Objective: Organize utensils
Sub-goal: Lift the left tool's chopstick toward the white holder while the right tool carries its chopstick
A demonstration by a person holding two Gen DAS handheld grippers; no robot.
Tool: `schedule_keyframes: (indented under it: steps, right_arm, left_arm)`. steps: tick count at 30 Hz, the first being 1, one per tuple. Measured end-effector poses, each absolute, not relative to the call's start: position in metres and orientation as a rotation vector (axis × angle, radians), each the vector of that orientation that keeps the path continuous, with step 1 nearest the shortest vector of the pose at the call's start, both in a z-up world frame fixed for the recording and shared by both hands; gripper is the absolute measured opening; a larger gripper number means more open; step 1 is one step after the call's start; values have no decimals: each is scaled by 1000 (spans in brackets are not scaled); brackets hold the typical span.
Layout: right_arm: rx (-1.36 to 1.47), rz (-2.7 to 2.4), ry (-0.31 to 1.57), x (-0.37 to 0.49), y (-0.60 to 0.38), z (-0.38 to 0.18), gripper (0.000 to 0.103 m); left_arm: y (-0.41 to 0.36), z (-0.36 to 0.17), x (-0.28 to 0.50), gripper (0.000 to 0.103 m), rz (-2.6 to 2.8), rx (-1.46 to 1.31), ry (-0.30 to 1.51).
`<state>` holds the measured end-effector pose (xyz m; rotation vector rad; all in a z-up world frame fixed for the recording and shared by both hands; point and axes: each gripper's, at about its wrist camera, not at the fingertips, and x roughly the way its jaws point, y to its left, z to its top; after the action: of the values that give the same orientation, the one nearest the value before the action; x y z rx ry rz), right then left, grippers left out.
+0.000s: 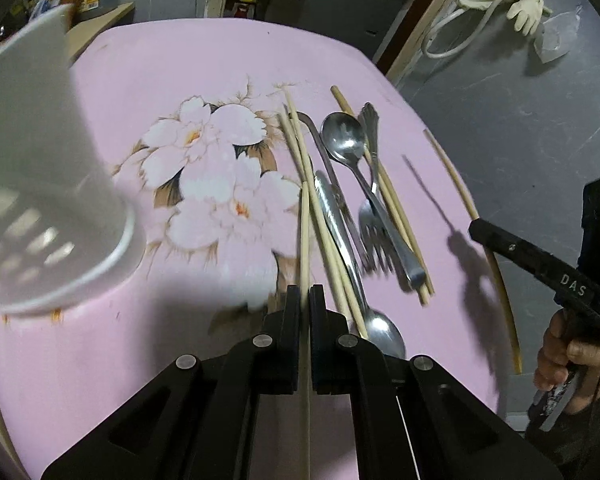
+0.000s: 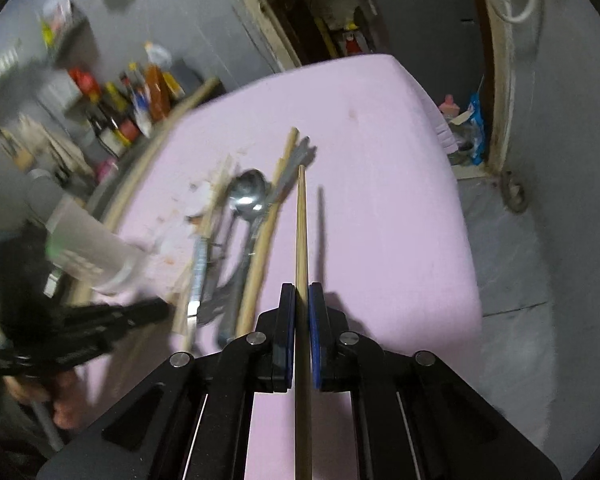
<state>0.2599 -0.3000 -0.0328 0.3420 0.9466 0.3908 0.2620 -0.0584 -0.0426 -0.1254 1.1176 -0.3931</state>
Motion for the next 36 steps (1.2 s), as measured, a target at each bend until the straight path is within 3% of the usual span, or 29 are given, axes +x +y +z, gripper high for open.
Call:
schedule_keyframes:
  steps: [8, 22, 26, 36]
  right_arm:
    - [307, 441, 606, 214, -272, 8, 5]
    - [225, 540, 37, 217, -165, 88, 5]
    - [270, 609, -30, 230, -139, 105, 5]
    - [410, 682, -119, 270, -93, 119, 5]
  left_arm:
    - [-43, 8, 226, 2, -365, -155, 863]
    - [37, 119, 207, 2, -248, -226, 309]
    - [84, 138, 213, 2, -163, -271, 202]
    - [166, 115, 240, 2, -17, -360, 145]
